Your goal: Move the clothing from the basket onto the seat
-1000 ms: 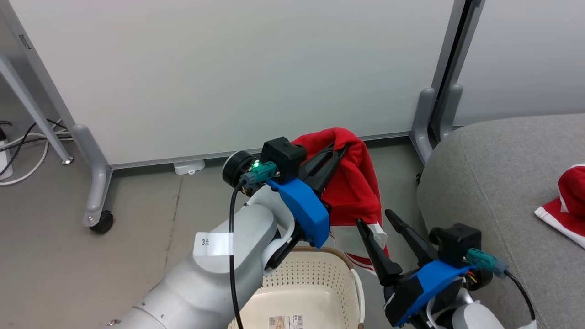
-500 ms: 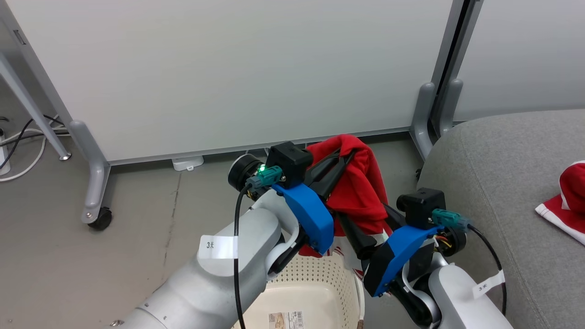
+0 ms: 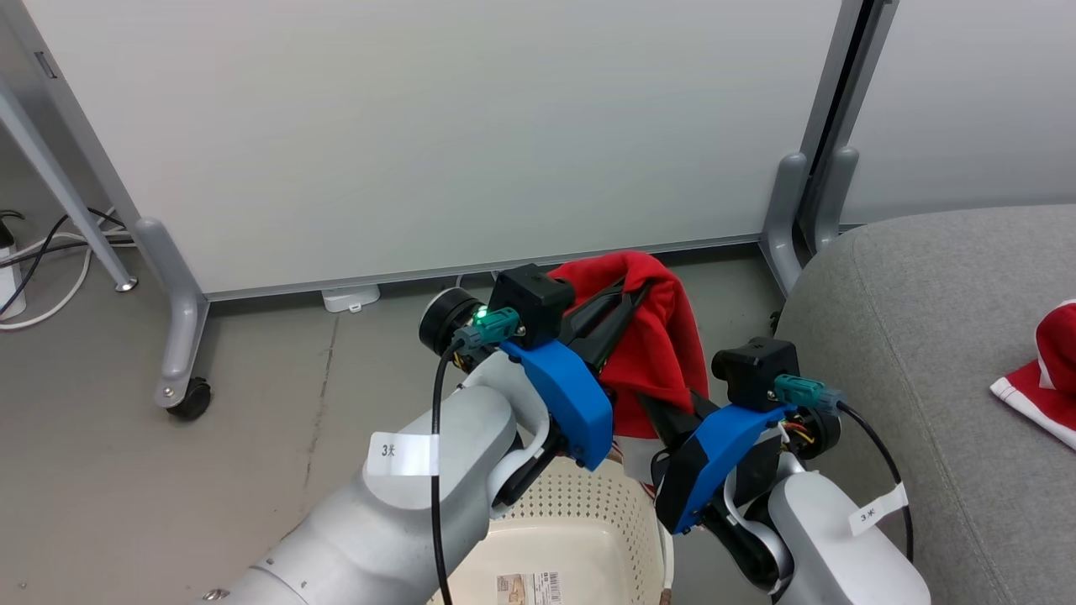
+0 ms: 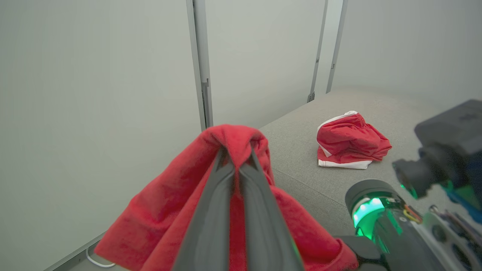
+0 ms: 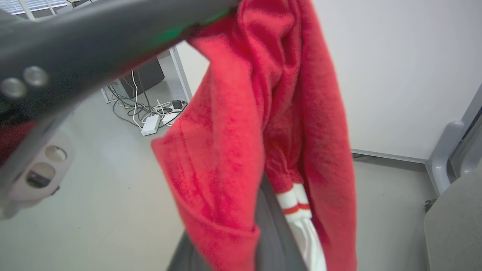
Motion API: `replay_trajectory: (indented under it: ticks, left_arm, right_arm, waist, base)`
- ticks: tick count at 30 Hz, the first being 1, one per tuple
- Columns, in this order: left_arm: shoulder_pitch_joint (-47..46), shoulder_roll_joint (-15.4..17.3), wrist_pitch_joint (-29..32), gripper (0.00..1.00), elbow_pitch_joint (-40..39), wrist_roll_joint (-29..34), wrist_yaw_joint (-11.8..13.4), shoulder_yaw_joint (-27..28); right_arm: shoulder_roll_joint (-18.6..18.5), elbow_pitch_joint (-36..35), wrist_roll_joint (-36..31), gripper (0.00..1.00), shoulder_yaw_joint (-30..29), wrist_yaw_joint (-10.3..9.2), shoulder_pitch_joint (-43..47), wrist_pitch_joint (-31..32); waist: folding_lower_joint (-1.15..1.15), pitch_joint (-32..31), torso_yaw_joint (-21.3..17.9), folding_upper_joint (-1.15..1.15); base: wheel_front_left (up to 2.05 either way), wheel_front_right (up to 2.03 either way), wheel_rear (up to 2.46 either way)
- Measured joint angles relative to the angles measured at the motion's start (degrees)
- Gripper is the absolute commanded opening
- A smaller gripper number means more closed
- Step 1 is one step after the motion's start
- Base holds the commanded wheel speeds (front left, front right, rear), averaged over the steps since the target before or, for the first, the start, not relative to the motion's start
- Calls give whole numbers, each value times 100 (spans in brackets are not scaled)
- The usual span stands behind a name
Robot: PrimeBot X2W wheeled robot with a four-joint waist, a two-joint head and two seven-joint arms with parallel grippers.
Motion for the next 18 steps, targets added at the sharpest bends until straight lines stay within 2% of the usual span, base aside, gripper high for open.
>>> replay_trajectory:
  ticks: [18]
  left_arm:
    - [0, -1, 0, 0, 81, -144, 0, -155]
  right_arm:
    - [0, 280, 14, 0, 43, 0, -106, -151]
  waist:
    - [-1, -44, -92, 0]
  base:
    - [0, 0, 0]
